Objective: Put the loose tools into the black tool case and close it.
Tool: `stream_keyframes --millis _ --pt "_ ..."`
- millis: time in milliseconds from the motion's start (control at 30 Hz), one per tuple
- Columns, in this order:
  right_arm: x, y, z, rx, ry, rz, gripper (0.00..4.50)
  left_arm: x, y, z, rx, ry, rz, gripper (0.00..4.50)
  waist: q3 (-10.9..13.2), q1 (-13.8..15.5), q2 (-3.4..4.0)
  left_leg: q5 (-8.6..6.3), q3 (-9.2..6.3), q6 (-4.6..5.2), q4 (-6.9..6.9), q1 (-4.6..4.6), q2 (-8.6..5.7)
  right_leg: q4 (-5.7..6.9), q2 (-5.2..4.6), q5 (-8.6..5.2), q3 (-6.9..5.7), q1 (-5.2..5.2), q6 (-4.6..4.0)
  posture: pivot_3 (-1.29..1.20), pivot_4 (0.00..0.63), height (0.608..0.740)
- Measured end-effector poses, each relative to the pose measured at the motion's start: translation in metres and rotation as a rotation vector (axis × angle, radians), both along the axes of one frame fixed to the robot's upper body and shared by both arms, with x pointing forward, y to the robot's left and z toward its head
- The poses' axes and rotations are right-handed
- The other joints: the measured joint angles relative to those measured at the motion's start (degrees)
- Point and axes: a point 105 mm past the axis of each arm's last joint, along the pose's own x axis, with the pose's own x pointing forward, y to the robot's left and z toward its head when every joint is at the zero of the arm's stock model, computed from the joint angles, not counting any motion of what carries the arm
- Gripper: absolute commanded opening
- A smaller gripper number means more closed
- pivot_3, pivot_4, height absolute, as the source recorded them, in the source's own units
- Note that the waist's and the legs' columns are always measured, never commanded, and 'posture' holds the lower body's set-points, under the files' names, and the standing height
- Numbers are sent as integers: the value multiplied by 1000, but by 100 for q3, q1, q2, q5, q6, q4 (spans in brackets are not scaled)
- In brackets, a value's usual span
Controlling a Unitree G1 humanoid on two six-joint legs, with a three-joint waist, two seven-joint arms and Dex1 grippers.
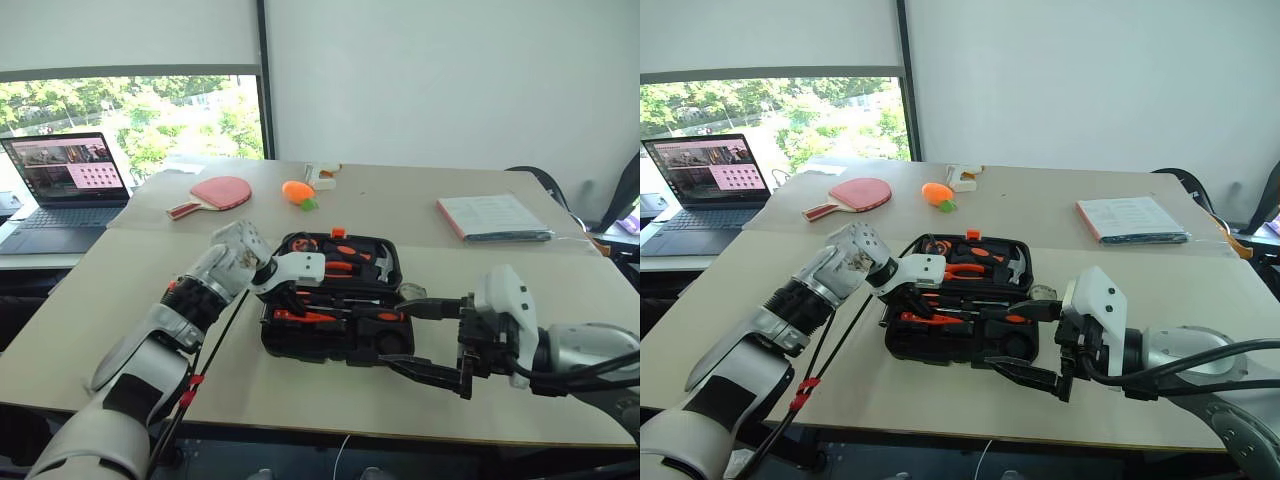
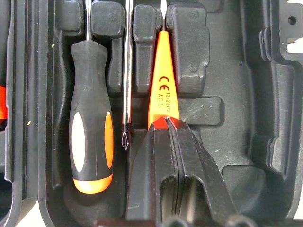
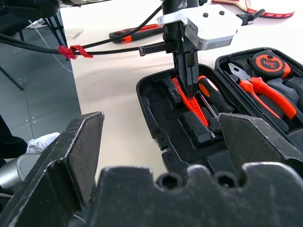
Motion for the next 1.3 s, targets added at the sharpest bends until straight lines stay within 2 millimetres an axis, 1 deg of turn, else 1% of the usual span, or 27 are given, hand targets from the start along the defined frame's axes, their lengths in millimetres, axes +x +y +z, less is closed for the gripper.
stream_keyframes --millis 100,133,167,200,233,300,333,367,400,433,467,500,533,567,600,633,733,833,900,1000,1067,1167,1233,1300 --pt "1 1 2 2 -7 7 4500 2 3 4 -59 12 52 44 2 -6 -3 1 -2 0 4 -11 1 1 1 2 0 -11 0 0 150 737" --pt "2 2 5 5 -14 12 4500 3 7 11 -105 27 99 44 3 -10 -5 1 -4 0 5 -18 3 2 2 2 0 -18 0 0 150 737" --pt "3 2 7 8 -19 16 4500 4 13 21 -163 38 151 44 4 -29 -5 1 -7 0 3 -22 6 0 4 3 0 -23 0 0 150 737" --pt "3 2 7 9 -16 21 4500 5 20 34 -212 38 200 283 4 -47 -5 0 -12 0 0 -25 7 0 6 2 0 -26 -1 0 150 737" --pt "3 1 7 11 -13 23 4500 5 26 43 -239 36 229 554 4 -58 -4 0 -14 0 -4 -27 7 0 6 2 0 -30 -2 0 150 737" --pt "5 1 8 10 -10 37 4500 1 47 66 -291 21 328 975 4 -93 -4 0 -22 1 -11 -29 8 1 6 0 1 -36 -4 0 150 737" --pt "7 1 9 11 -15 41 4500 -2 60 76 -299 -1 371 1512 4 -115 -3 0 -28 1 -17 -27 8 0 5 0 1 -37 -4 0 150 737" --pt "9 0 10 10 -17 45 4500 -6 73 82 -299 -30 411 1777 4 -126 -2 0 -31 1 -20 -24 8 -1 5 -1 1 -36 -5 0 150 737" --pt "10 0 11 10 -17 48 4500 -10 84 84 -295 -48 446 2157 3 -127 -1 0 -30 1 -21 -21 7 0 3 -1 3 -35 -5 0 150 737" --pt "13 0 13 9 -21 60 4500 -16 100 81 -278 -61 499 2492 3 -143 1 0 -29 1 -22 -16 7 0 2 -2 6 -33 -5 0 150 737" --pt "15 0 14 8 -27 65 4500 -22 115 74 -254 -56 559 2898 2 -159 2 0 -28 1 -22 -12 8 1 2 -2 7 -30 -5 0 150 737" --pt "16 1 16 10 -27 79 4500 -28 129 66 -231 -50 615 3174 4 -174 0 0 -27 0 -22 -10 10 0 2 -1 7 -31 -5 0 150 737" --pt "18 2 18 12 -24 93 4500 -36 145 55 -205 -35 691 3572 8 -166 -7 0 -29 0 -21 -11 12 3 3 -1 3 -30 -6 0 150 737" --pt "19 4 20 13 -25 115 4500 -46 162 48 -181 -32 765 3815 10 -176 -11 0 -28 0 -21 -12 22 2 3 1 4 -33 -9 0 150 737" --pt "20 5 22 13 -23 132 4500 -56 178 41 -160 -27 847 4226 11 -181 -13 0 -29 0 -21 -9 23 3 3 1 3 -29 -9 0 150 737" --pt "20 5 22 13 -20 141 4500 -61 189 39 -151 -32 905 4478 13 -167 -16 0 -30 0 -20 -9 24 3 3 1 0 -30 -9 0 150 737" --pt "24 9 23 11 -14 185 4500 -82 221 39 -127 -84 1093 4478 15 -109 -21 1 -29 -1 -21 -5 22 2 -7 0 -5 -25 -9 0 150 737" --pt "28 13 22 10 -3 218 4500 -90 234 39 -131 -117 1202 4478 15 -7 -22 2 -21 -3 -18 -3 19 1 -10 0 -7 -21 -7 0 150 737" --pt "29 17 22 8 -8 241 4500 -88 237 40 -133 -130 1243 4478 15 33 -22 3 -11 -5 -17 -4 18 1 -11 1 -9 -21 -7 0 150 737" --pt "31 21 24 15 -13 262 4500 -74 231 45 -190 -134 1294 4478 18 74 -28 3 4 -6 -16 -5 13 0 -6 4 -12 -20 -11 0 150 737" --pt "31 24 26 20 -22 274 4500 -58 222 46 -238 -105 1314 4478 17 98 -28 3 6 -6 -17 -1 7 2 -4 4 -13 -18 -11 0 150 737" --pt "29 30 24 30 -29 286 4500 -36 209 36 -257 -41 1332 4478 17 93 -30 3 6 -6 -17 -6 8 3 0 5 -13 -22 -14 0 150 737" --pt "27 34 22 28 -33 296 4500 -29 205 26 -246 14 1352 4478 17 51 -31 3 6 -6 -19 -13 8 3 0 5 -11 -32 -14 0 150 737" --pt "27 37 23 37 -44 294 4500 -26 205 15 -211 54 1367 4478 17 -15 -31 3 0 -6 -20 -22 8 5 -2 6 -10 -40 -15 0 150 737"
